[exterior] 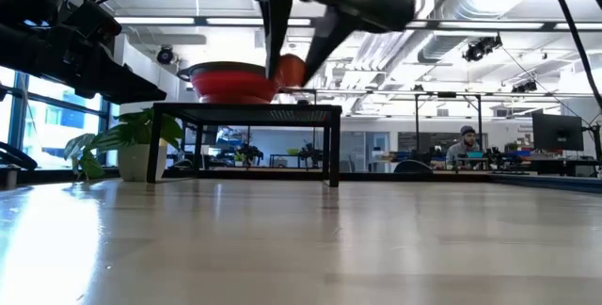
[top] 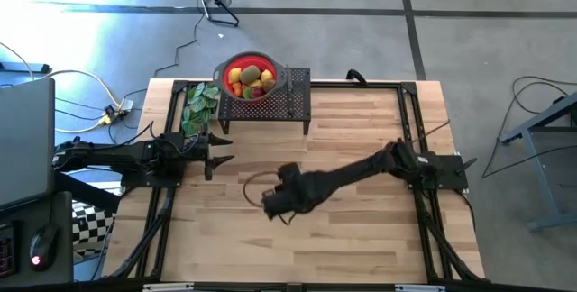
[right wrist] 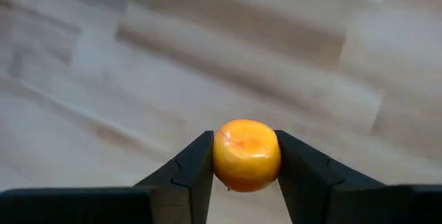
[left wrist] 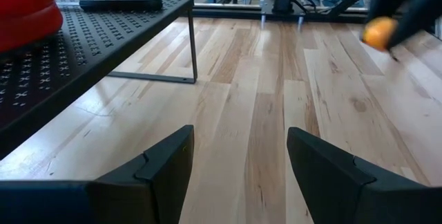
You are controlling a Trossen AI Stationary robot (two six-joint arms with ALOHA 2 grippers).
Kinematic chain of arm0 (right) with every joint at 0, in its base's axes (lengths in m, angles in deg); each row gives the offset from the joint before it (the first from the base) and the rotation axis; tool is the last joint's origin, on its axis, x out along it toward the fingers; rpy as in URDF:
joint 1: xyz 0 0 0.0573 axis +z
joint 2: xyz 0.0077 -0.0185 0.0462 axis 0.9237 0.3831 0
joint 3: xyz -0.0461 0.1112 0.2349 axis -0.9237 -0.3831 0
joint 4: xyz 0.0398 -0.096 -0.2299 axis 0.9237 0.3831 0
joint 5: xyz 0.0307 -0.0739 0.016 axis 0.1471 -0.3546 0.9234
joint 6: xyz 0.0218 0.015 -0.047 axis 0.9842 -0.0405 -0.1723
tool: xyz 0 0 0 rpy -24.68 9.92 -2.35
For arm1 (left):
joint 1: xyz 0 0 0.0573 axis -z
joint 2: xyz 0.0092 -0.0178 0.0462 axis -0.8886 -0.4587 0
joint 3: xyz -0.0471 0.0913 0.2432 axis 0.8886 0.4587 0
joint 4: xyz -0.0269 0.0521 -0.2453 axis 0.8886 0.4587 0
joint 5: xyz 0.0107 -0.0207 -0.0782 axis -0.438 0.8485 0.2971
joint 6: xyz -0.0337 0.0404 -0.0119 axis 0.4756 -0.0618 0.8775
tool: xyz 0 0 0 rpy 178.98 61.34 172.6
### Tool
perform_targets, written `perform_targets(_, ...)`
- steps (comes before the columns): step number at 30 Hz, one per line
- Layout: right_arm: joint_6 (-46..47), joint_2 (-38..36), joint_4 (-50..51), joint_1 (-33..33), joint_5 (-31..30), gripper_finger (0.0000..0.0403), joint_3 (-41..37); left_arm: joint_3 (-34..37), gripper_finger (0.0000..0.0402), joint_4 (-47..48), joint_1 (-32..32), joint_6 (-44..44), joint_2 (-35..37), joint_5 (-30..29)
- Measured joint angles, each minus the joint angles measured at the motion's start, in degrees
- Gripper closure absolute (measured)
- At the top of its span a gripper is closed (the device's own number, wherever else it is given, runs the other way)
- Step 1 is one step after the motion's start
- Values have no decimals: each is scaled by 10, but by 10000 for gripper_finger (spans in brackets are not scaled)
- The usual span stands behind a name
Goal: Pick & Place Fruit
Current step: Put the orange pear into the red strainer bowl on the shelf
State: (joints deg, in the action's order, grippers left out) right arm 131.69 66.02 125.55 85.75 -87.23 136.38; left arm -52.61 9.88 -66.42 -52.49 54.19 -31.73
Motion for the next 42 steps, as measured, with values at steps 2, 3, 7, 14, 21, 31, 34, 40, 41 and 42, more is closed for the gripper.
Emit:
perform_targets(2, -36, -12, -2, -15, -21, 270, 0, 0, 174, 0, 0, 0, 0, 0)
perform_targets(3, -54, -17, -4, -23, -28, 270, 0, 0, 174, 0, 0, 0, 0, 0)
perform_targets(7, -133, -45, -31, -56, -57, 270, 0, 0, 174, 0, 0, 0, 0, 0)
perform_targets(14, -328, -78, -187, -119, -109, 270, 0, 0, 174, 0, 0, 0, 0, -2)
perform_targets(21, -522, -83, -387, -190, -113, 270, 0, 0, 174, -1, 0, 0, 0, -4)
perform_targets(31, -601, -62, -473, -270, -68, 270, 0, 0, 174, -2, 0, 0, 0, -13)
perform_targets(34, -601, -49, -473, -284, -46, 270, 0, 0, 174, -2, 0, 0, 0, -14)
perform_targets(40, -614, -39, -475, -296, -46, 270, 0, 0, 174, -2, 0, 0, 0, -17)
perform_targets(41, -614, -39, -475, -296, -46, 270, 0, 0, 174, -2, 0, 0, 0, -17)
perform_targets(42, -615, -39, -476, -298, -45, 268, 0, 0, 174, -2, 0, 0, 0, -17)
